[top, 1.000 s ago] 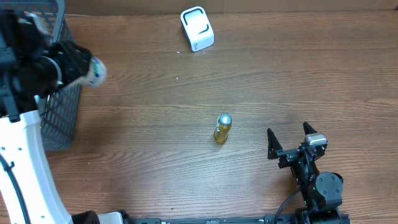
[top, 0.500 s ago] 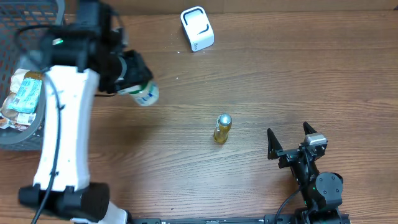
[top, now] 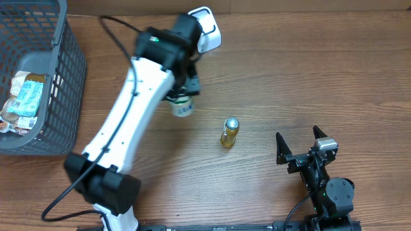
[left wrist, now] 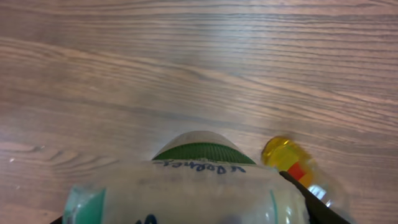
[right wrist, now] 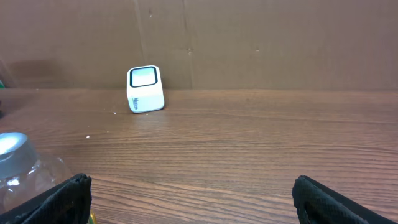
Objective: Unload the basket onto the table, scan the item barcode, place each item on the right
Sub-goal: 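Carry the Kleenex pack toward the white scanner with the left gripper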
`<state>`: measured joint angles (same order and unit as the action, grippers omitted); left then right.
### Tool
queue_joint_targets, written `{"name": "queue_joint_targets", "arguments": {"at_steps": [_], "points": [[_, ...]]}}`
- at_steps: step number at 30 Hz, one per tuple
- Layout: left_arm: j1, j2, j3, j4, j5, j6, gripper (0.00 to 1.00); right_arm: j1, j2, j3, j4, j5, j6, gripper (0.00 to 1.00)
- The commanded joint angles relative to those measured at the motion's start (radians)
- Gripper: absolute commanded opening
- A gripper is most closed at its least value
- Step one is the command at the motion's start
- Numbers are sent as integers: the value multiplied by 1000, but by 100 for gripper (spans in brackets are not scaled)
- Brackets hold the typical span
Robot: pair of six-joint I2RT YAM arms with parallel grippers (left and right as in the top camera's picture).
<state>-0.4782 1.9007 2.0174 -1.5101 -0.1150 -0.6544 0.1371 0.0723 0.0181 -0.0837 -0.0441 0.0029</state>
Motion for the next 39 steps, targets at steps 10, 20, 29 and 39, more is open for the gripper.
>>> {"name": "queue_joint_targets", "arguments": {"at_steps": [10, 20, 29, 39], "points": [[-146, 116, 12, 73, -117, -90, 4, -4, 1, -10, 2, 8, -4, 100], [-156, 131, -9, 117, -155, -45, 5, -4, 1, -10, 2, 8, -4, 100], [-160, 131, -147, 261, -158, -41, 4, -4, 1, -10, 2, 8, -4, 100], [-157, 131, -245, 372, -175, -26, 4, -4, 1, -10, 2, 8, -4, 100]]}}
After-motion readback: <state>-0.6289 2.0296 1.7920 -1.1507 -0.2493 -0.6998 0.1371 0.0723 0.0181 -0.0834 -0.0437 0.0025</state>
